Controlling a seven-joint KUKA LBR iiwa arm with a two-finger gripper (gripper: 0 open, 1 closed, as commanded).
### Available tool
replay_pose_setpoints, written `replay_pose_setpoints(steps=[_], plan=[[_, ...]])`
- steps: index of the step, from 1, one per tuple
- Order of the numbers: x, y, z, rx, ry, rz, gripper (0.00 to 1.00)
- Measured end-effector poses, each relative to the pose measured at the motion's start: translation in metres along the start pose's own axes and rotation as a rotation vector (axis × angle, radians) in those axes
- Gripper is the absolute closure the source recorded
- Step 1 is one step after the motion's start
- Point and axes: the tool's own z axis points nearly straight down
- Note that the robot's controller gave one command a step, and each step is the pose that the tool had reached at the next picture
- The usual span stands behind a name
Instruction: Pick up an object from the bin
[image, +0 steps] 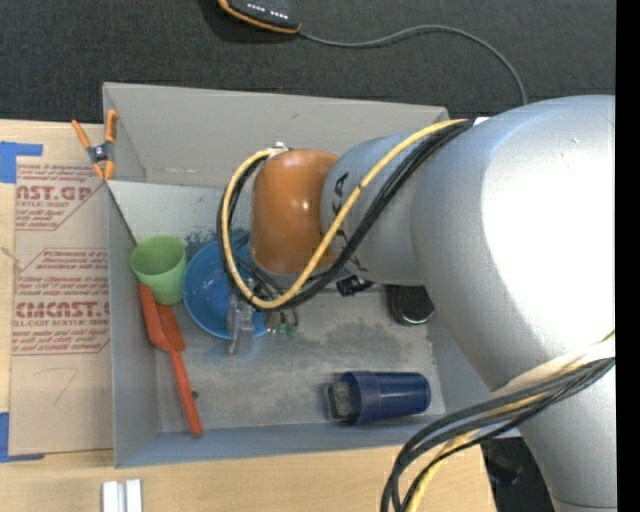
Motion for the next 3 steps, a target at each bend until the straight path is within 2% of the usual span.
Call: replay_pose_setpoints(steps=[1, 2, 3], plan=[[-0.01, 0.006, 0.012, -0.001, 0.011, 0.203, 1.0], [-0.012, -0.019, -0.012, 0.004, 0.009, 0.663, 1.0], [-0.012, -0.019, -0.012, 0.004, 0.009, 0.663, 1.0]])
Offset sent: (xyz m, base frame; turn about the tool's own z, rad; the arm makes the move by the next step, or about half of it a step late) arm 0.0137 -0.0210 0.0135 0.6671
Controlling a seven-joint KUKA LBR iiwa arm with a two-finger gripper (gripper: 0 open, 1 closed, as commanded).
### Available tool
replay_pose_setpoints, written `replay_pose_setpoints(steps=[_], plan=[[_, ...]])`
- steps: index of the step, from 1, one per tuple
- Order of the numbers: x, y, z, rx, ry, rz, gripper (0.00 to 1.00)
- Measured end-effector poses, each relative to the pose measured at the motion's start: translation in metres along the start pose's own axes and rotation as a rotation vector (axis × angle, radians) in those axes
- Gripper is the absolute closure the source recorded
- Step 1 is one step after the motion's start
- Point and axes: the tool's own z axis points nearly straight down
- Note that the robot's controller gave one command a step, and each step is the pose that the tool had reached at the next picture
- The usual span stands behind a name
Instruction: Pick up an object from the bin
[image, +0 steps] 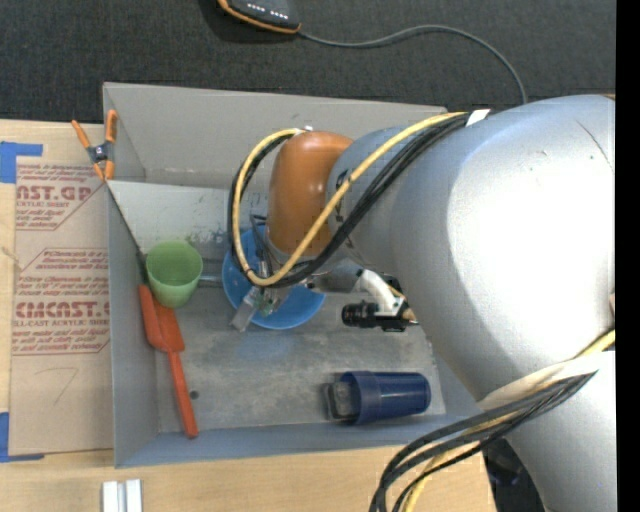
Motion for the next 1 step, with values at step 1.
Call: replay_pose_setpoints(steps=[1], plan=[[0.0241, -0.0346, 0.0208, 0.0, -0.001, -0.127, 0.0]])
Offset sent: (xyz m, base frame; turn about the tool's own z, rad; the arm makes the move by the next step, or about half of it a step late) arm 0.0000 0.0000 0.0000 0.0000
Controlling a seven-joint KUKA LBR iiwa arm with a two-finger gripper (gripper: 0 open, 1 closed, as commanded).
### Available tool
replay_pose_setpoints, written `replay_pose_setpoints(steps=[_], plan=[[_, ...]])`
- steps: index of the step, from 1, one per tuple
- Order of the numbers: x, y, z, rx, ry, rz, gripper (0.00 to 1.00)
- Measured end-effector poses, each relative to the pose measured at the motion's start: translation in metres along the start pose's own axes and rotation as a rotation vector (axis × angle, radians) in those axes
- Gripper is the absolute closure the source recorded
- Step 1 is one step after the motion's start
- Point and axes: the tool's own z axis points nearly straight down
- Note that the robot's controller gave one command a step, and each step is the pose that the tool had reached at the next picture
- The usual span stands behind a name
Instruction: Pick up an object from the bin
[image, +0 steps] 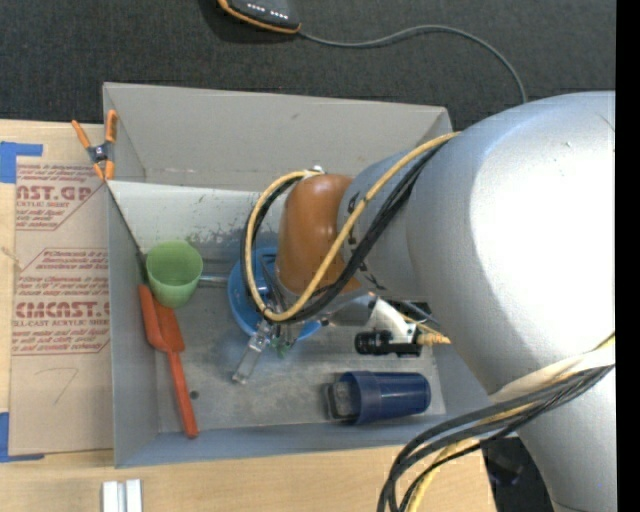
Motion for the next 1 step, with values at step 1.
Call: replay_pose_setpoints(steps=[1], plan=[[0.0021, -0.0011, -0.0011, -0.006, -0.003, -0.015, 1.0]])
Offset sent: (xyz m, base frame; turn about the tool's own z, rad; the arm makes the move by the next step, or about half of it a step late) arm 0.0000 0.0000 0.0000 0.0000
